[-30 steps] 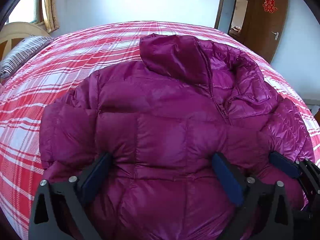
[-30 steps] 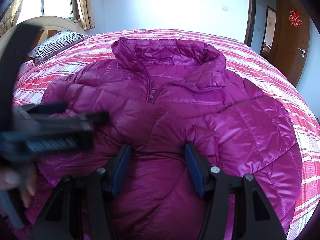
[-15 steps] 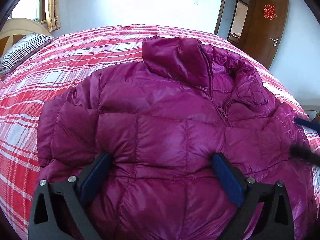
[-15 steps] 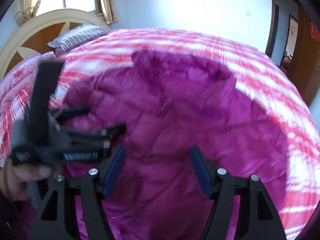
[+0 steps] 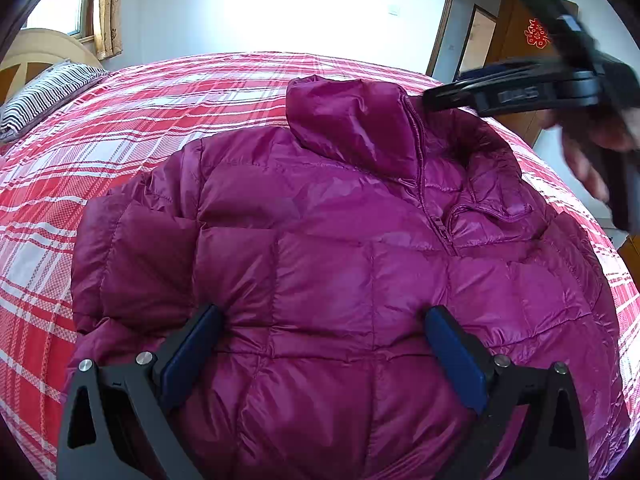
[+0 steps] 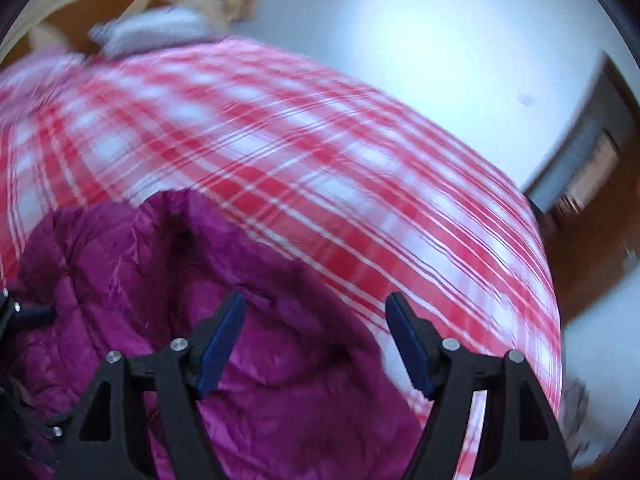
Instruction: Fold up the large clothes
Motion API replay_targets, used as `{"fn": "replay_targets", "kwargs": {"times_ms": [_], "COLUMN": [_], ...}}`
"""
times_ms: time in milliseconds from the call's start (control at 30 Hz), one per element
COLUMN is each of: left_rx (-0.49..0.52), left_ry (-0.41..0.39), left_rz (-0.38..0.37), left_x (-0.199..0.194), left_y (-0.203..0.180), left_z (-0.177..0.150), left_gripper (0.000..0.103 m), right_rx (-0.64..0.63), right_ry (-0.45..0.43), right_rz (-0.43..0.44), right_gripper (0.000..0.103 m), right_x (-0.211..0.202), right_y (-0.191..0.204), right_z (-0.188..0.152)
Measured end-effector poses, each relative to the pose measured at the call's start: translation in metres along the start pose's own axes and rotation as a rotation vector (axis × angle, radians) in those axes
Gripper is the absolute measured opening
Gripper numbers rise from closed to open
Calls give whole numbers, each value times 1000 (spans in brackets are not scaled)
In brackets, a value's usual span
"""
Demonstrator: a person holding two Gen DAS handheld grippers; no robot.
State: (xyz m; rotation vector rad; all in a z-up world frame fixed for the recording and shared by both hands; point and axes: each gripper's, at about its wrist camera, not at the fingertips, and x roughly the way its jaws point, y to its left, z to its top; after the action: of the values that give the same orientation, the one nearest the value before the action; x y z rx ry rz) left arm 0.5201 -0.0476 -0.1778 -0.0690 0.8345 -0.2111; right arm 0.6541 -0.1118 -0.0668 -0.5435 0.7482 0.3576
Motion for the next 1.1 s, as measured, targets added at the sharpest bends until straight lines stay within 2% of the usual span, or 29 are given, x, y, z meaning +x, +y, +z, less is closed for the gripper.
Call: {"fn": "replay_targets", "kwargs": {"times_ms": [133, 267, 333, 367, 400, 467, 567, 700, 833, 933, 1000, 1100], "left_rx": [1, 1, 1, 1, 2, 1, 3, 6, 9, 7, -12, -25], "left_ry": [-1, 0, 0, 0, 0, 0, -1, 0, 1, 3, -10, -58], "left_rz": [1, 2, 1, 2, 3, 3, 5, 10, 13, 7, -10, -37], "left_x": [0, 0, 0, 1, 1, 1, 1, 1, 1, 0, -9, -36], "left_y": [0, 0, 0, 0, 0, 0, 0, -1, -3, -2, 2, 12], "left_z": [0, 0, 0, 0, 0, 0, 0, 0, 0, 1, 4, 24], "left_gripper": [102, 102, 102, 102, 102, 102, 102, 102, 102, 102, 102, 102], "right_rx": [-154, -196, -210, -231, -267, -298, -294, -274, -235, -181, -163, -119], "right_ry": [29, 92, 141, 164, 157, 125, 64, -2, -29, -19, -35, -56], "right_rz": [13, 75, 102, 112, 86, 73, 50, -52, -116, -127, -164, -151], "right_gripper": [76, 76, 59, 32, 22, 17, 15, 14, 14, 14, 14, 14], "right_x": [22, 47, 56, 58, 56, 44, 19, 4, 13, 31, 39, 42], "right_y": [14, 10, 10, 13, 17, 21, 25, 35, 49, 56, 57, 51], "right_z": [12, 17, 16, 14, 12, 4, -10, -36, -56, -69, -76, -78]}}
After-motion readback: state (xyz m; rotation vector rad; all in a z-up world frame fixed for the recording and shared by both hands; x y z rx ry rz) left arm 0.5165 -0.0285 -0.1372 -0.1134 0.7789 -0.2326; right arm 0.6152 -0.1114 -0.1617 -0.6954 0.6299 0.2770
